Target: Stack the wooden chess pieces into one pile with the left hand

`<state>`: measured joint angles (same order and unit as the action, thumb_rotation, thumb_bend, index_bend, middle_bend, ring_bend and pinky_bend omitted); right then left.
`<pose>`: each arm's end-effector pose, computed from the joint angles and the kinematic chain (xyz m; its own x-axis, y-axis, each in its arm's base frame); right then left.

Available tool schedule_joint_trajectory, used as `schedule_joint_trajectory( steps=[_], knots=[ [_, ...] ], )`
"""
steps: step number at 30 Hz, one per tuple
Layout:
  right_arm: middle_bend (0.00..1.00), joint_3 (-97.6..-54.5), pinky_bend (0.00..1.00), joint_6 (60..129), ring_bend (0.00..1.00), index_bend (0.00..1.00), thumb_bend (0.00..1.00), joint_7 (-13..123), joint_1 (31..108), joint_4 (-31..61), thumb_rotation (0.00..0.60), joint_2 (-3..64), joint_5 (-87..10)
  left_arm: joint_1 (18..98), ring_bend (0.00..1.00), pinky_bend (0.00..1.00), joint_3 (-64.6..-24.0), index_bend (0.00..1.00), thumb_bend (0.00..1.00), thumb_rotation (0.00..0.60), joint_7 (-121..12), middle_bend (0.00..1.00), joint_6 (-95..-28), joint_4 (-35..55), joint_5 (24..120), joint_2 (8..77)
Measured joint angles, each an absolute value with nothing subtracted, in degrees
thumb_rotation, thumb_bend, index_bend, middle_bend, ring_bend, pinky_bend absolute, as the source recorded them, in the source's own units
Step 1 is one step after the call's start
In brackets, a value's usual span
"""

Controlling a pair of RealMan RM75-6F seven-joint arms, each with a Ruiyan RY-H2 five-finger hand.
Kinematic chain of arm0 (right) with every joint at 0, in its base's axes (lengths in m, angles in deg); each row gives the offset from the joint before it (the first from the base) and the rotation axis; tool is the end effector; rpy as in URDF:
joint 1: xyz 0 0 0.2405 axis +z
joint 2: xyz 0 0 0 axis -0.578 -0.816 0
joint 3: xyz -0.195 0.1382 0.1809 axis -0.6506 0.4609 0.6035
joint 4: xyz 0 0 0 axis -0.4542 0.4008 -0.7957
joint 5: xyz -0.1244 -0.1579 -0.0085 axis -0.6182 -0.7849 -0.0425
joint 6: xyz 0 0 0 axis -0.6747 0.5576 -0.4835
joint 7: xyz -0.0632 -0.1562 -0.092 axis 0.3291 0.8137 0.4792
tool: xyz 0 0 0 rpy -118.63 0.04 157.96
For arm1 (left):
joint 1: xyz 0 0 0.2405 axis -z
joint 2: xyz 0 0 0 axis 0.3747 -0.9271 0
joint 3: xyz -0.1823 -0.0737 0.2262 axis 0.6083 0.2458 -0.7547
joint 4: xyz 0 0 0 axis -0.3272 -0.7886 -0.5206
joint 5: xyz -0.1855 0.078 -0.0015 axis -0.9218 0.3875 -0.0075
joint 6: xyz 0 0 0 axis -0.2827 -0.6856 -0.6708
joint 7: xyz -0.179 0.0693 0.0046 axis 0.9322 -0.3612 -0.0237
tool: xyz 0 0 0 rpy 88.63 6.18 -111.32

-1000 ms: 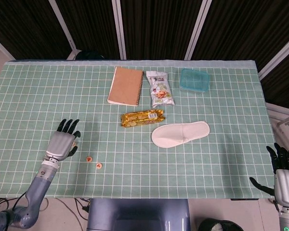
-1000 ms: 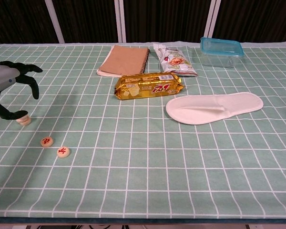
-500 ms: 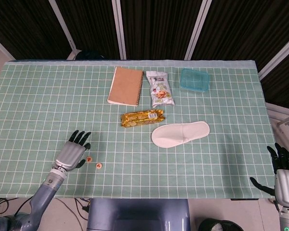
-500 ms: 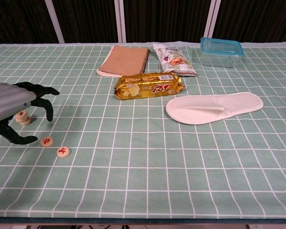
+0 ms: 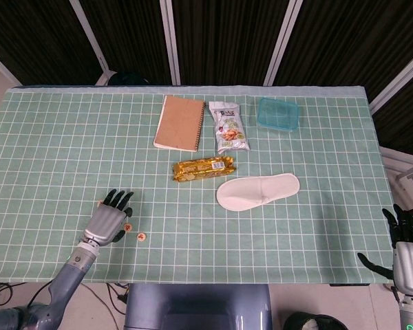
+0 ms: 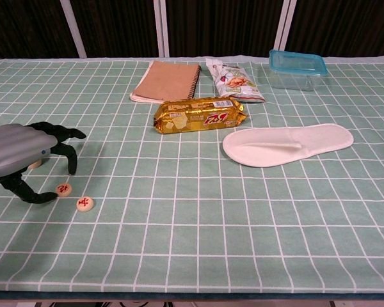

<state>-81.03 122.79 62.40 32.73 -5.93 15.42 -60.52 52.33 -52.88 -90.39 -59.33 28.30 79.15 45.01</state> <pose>-0.3541 -0.1921 0.1887 0.3868 0.1056 0.9161 -0.9175 0.1441 0.3708 -0.2469 0.3244 -0.0280 0.6780 0.2721 0.6828 0.7267 -0.3876 -0.5672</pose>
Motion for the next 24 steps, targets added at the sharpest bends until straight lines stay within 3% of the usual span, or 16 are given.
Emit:
schedule_joint_trajectory(
  steps=[24],
  knots=[
    [0.03,-80.8,0.00,122.8,0.00,0.09,0.20,62.3,32.7,-6.1,0.600,15.4,-60.1,52.7,0.00,0.00,-53.3,0.49,0.31,0.600,-92.8,0.06,-59.5,28.6,79.2,46.5]
  ],
)
